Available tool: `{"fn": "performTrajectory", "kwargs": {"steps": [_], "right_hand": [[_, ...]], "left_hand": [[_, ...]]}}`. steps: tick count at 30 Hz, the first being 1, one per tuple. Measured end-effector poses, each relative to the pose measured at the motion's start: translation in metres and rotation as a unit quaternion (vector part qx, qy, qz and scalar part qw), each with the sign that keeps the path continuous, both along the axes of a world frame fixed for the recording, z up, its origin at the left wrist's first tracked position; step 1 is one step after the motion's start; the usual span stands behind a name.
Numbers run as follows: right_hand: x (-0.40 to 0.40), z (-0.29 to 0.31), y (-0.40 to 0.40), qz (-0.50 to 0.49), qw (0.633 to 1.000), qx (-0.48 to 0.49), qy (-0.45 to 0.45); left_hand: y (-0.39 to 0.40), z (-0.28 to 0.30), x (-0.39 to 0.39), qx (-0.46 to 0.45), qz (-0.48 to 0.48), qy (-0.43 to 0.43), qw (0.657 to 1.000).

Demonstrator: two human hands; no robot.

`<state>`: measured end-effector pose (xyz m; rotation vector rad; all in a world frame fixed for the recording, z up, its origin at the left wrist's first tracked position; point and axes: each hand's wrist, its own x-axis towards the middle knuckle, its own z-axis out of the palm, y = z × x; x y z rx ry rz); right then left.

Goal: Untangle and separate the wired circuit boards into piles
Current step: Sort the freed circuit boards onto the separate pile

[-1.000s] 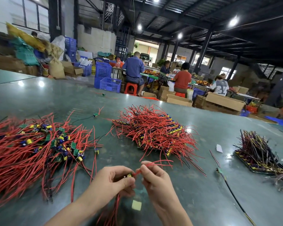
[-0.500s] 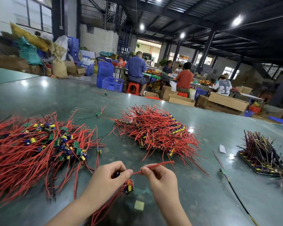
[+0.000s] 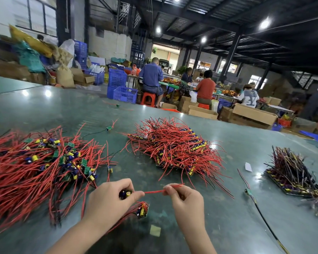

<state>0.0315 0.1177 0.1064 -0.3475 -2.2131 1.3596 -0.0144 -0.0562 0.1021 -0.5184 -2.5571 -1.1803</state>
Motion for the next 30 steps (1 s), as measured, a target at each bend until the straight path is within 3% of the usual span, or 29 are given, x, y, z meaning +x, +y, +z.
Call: {"fn": "performTrajectory", "kwargs": {"steps": [2, 7, 11, 19, 24, 26, 30], "right_hand": [[0.0000, -0.0014, 0.0002, 0.001, 1.000, 0.024, -0.013], [0.0004, 0.0030, 0.0042, 0.021, 0.973, -0.227, 0.032], [0.0010, 0.0036, 0.0043, 0.046, 0.947, -0.317, 0.026], [0.0007, 0.0042, 0.0054, 0.005, 0.962, -0.270, 0.034], [-0.0007, -0.0013, 0.0050, -0.052, 0.984, -0.158, 0.066], [-0.0004, 0.0003, 0.0059, -0.025, 0.971, -0.229, 0.056], [-0.0030, 0.0021, 0.0029, 0.045, 0.895, -0.440, 0.053]], "left_hand": [[0.0012, -0.0012, 0.0005, -0.047, 0.035, 0.024, 0.998], [-0.0013, -0.0028, -0.0032, -0.020, 0.026, 0.024, 0.999], [-0.0031, -0.0026, -0.0059, -0.012, 0.013, 0.010, 1.000], [-0.0039, -0.0016, -0.0046, -0.034, 0.014, 0.022, 0.999], [-0.0039, -0.0004, -0.0048, -0.033, 0.017, 0.019, 0.999], [-0.0035, -0.0007, -0.0050, -0.018, 0.004, 0.009, 1.000], [-0.0032, -0.0026, -0.0072, 0.045, -0.040, -0.032, 0.998]]}}
